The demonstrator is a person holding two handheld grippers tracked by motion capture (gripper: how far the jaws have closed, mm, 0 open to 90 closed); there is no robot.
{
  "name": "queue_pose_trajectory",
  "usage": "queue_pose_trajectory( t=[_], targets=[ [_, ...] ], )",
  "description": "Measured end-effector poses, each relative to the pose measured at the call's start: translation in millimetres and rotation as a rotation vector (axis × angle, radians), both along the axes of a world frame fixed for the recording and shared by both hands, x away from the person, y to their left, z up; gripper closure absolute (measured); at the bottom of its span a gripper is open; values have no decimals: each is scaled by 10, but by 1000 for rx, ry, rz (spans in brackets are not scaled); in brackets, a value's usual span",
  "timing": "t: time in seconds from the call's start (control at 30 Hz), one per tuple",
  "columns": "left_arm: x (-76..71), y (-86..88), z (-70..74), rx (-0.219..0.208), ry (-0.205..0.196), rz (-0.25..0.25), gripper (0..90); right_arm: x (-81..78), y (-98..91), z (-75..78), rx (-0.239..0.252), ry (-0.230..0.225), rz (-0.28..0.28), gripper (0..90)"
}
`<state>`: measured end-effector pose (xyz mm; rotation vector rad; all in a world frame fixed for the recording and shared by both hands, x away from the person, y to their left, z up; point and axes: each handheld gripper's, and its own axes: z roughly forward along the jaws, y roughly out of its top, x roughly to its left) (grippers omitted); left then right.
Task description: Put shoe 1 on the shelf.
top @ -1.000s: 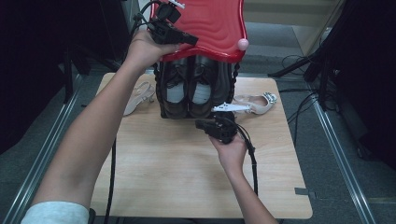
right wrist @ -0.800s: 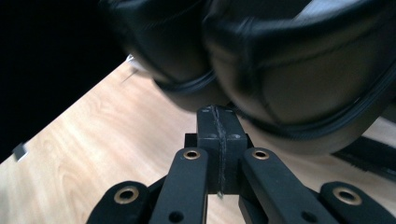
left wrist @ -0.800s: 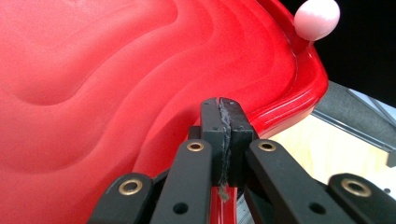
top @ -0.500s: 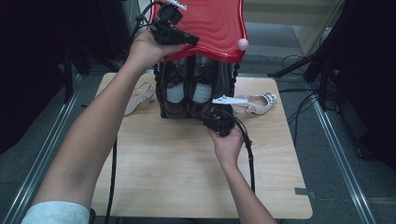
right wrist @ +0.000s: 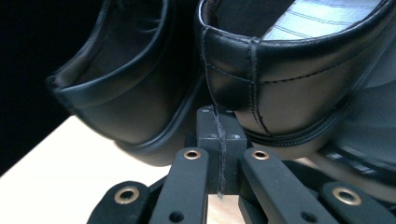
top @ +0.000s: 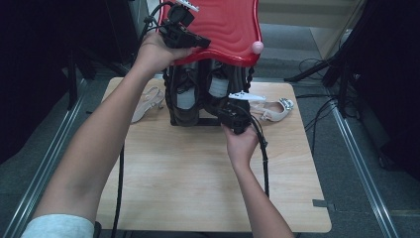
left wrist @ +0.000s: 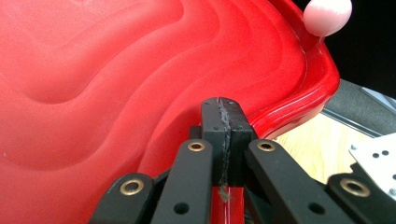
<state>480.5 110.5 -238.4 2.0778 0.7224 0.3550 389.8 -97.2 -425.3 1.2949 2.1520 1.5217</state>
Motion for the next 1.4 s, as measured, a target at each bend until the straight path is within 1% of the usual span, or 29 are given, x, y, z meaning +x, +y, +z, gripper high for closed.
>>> queue_pose_trajectory(
  t=[0.07, 0.17, 0.27, 0.3, 0.33, 0.37, 0.4, 0.43, 0.47, 0.5, 0.53, 0.6, 0.63, 0.7, 0.77, 0.8, 0.9, 0.93, 0.97, 1.0, 1.03, 1.1, 1.13, 1.23, 1.4],
  targets=[
    [-1, -2, -2, -3, -1, 2, 900, 26, -25, 13, -6, -4, -19, 900],
    [-6, -2, -2, -1, -2, 2, 900, 80, -95, 30, 3, -4, -60, 900],
    [-10, -2, -7, -2, -10, 2, 900, 107, -176, 39, 6, -7, -94, 900],
    [-10, -2, -7, -2, -10, 2, 900, 107, -176, 39, 6, -7, -94, 900],
    [-9, -2, -8, -3, -10, 2, 900, 133, -226, 42, -2, -7, -117, 900],
    [-8, -3, -7, -3, -8, 3, 900, 133, -226, 42, -2, -7, -117, 900],
    [-9, -5, -7, -1, -9, 4, 900, 161, -274, 43, -16, -6, -154, 900],
    [-9, -5, -7, -1, -9, 4, 900, 179, -302, 38, -13, -1, -163, 900],
    [-8, -5, -7, -3, -7, 4, 900, 191, -325, 31, 0, 8, -167, 900],
    [-8, -5, -7, -3, -7, 4, 900, 201, -338, 24, 8, 19, -163, 900],
    [-7, -5, -7, -2, -7, 2, 900, 199, -338, 15, 8, 20, -164, 900],
    [-6, -7, -7, -1, -9, 3, 900, 200, -319, -2, -15, 24, -168, 900],
    [-6, -7, -7, -1, -9, 3, 900, 200, -319, -2, -15, 24, -168, 900],
    [-8, -6, -8, -3, -9, 4, 900, 221, -302, -31, -12, 39, -163, 900],
    [-13, -4, -9, -3, -11, 4, 900, 193, -284, -31, -4, 26, -154, 900],
    [-11, -3, -9, -3, -10, 3, 900, 166, -277, -25, 11, 15, -146, 900],
    [-8, -7, -9, -1, -12, 2, 900, 93, -232, 11, 14, 4, -112, 900],
    [-7, -7, -9, -1, -11, 1, 900, 69, -219, 12, 15, 5, -98, 900],
    [-6, -8, -9, -1, -11, 1, 900, 42, -206, 7, 25, 18, -80, 900],
    [-6, -8, -9, -1, -11, 1, 900, 42, -206, 7, 25, 18, -80, 900],
    [-7, -8, -9, -1, -11, 0, 900, -21, -175, -22, 20, 26, -56, 900],
    [-7, -7, -8, -1, -11, 0, 900, -53, -157, -38, 11, 31, -46, 900],
    [-6, -5, -8, -1, -11, -1, 900, -108, -129, -73, 4, 36, -27, 900],
    [-6, -8, -9, -1, -11, 0, 900, -179, -90, -120, -3, 44, -5, 900],
    [-4, -14, -8, -7, -4, 5, 900, -277, 0, -168, 5, 43, 31, 900]
  ],
)
